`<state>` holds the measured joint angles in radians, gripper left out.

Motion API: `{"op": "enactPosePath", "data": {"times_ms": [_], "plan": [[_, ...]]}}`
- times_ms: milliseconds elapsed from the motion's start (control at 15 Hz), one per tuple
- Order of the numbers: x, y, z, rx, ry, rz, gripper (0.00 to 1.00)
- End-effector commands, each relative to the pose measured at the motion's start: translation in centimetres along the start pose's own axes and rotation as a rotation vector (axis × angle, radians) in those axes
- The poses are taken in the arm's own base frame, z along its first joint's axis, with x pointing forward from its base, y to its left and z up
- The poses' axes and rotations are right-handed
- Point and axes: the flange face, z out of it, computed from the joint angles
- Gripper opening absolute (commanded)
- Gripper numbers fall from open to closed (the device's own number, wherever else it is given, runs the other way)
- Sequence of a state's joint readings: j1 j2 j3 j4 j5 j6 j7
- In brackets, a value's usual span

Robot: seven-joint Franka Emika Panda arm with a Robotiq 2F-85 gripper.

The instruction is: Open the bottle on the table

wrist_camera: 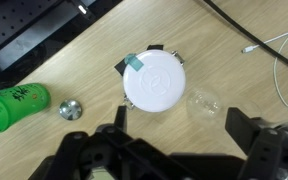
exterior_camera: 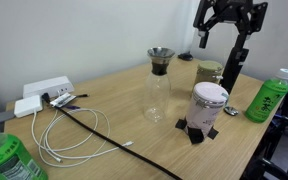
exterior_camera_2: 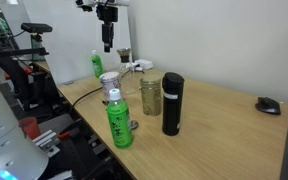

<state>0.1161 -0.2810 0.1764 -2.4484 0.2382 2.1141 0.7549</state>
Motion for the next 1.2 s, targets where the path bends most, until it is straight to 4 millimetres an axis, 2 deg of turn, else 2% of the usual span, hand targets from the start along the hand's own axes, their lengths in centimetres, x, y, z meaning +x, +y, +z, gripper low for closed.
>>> {"op": "enactPosePath", "data": {"times_ms": [0,267,533,867,1133], "plan": [[0.0,0.0,0.0,0.0,0.0,0.0,1.0],[1.3,0.8,0.2,0.031,0.018,0.077,1.0],[2.4,2.2,1.7,0.075,0.057,0.304,1.0],[0.7,4.3,4.6,0.066,0.087,0.514,1.0],[-0.3,4.7,6.1,0.071,0.129,0.579,1.0]]}}
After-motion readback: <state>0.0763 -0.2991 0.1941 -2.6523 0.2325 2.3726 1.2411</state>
